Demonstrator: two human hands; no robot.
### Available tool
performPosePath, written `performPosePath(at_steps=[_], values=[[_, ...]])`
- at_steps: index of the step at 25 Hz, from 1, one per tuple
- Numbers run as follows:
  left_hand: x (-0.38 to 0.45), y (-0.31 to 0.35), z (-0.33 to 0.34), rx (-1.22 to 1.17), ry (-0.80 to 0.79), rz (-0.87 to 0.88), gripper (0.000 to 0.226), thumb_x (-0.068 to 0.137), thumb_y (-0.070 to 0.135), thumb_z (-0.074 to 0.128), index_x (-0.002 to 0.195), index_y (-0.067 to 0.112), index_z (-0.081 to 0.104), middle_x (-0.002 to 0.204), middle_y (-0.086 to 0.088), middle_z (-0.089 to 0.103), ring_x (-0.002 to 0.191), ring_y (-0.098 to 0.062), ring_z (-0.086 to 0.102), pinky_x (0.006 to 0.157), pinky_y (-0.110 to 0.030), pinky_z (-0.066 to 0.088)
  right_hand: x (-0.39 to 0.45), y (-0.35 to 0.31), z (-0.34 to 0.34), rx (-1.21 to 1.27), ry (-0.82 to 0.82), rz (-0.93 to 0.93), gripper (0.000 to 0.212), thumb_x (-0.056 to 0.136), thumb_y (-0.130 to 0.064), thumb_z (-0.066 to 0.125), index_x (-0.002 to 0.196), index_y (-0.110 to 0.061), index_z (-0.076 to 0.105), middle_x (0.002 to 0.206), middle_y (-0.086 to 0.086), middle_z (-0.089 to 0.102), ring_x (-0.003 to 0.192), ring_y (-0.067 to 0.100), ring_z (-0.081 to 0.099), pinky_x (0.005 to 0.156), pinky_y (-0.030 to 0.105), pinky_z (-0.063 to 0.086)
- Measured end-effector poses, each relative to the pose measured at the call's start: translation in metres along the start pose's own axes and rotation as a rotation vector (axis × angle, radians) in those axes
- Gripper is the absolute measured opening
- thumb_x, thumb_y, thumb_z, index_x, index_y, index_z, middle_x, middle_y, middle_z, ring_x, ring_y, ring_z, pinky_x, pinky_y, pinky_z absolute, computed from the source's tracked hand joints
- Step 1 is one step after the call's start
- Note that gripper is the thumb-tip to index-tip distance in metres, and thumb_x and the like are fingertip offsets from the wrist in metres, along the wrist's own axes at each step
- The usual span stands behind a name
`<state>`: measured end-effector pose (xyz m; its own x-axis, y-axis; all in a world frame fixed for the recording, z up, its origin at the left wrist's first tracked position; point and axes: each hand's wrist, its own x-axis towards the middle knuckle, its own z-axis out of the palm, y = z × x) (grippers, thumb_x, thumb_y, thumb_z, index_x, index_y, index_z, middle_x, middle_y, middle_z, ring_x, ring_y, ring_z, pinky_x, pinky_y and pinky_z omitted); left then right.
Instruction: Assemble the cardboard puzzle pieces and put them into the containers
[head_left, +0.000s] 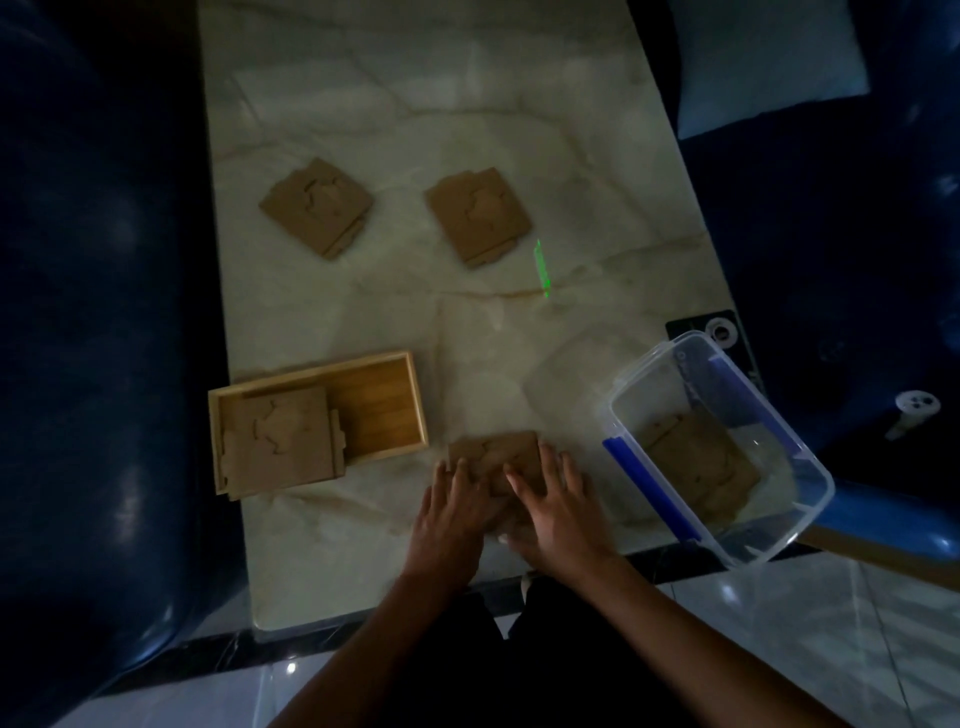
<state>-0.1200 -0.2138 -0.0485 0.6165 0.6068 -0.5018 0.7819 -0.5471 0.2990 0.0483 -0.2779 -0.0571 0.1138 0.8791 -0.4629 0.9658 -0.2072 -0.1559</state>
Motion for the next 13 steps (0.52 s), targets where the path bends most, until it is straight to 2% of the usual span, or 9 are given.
performPosePath(at_steps=[1,3,5,7,10,13], values=[[0.001,0.0,0.0,0.022,-0.045,-0.012,0.088,0.087,0.022,0.063,0.153,0.03,0.005,0.162,-0.02,0.009,0.148,-0.042,-0.002,0.119,-0.049,0.011,0.001,-0.002,-0.002,0.01,-0.004,0.004,0.078,0.078,-0.067,0.051,0.147,-0.035,0.036,0.159,0.027,0.018,0.138,0.05,0.029,0.101,0.061,0.039],[0.003,0.003,-0.003,0.033,-0.056,-0.042,0.081,0.091,0.031,0.056,0.155,0.027,0.007,0.163,-0.016,0.0,0.149,-0.036,-0.01,0.122,-0.047,0.004,0.006,-0.006,-0.005,0.019,0.001,0.001,0.069,0.079,-0.056,0.059,0.142,-0.031,0.044,0.161,0.025,0.014,0.14,0.05,0.026,0.103,0.062,0.039],[0.004,0.007,-0.01,0.023,-0.022,-0.052,0.074,0.09,0.037,0.054,0.153,0.025,0.017,0.163,-0.014,0.007,0.15,-0.034,-0.002,0.122,-0.048,0.011,0.01,-0.008,-0.007,0.041,0.012,0.002,0.063,0.078,-0.044,0.067,0.137,-0.028,0.048,0.161,0.024,0.016,0.141,0.05,0.026,0.103,0.061,0.04],[0.007,0.008,-0.017,0.023,0.0,-0.052,0.069,0.088,0.036,0.056,0.15,0.025,0.027,0.16,-0.012,0.016,0.149,-0.033,0.008,0.119,-0.048,0.021,0.011,-0.01,-0.008,0.054,0.007,0.013,0.063,0.077,-0.044,0.069,0.134,-0.026,0.049,0.159,0.024,0.021,0.14,0.049,0.028,0.102,0.06,0.041],[0.01,0.007,-0.024,0.072,0.008,-0.036,0.064,0.084,0.02,0.06,0.143,0.026,0.038,0.152,-0.01,0.029,0.141,-0.032,0.025,0.111,-0.043,0.034,0.012,-0.012,-0.011,0.075,-0.007,0.039,0.067,0.071,-0.045,0.071,0.132,-0.028,0.049,0.157,0.023,0.027,0.138,0.048,0.033,0.099,0.058,0.044],[0.013,0.006,-0.028,0.089,0.029,-0.034,0.069,0.079,0.008,0.06,0.142,0.024,0.039,0.145,-0.009,0.037,0.129,-0.031,0.038,0.099,-0.039,0.042,0.015,-0.014,-0.015,0.07,-0.01,0.042,0.068,0.07,-0.044,0.071,0.132,-0.03,0.047,0.158,0.023,0.025,0.14,0.048,0.029,0.102,0.058,0.041]])
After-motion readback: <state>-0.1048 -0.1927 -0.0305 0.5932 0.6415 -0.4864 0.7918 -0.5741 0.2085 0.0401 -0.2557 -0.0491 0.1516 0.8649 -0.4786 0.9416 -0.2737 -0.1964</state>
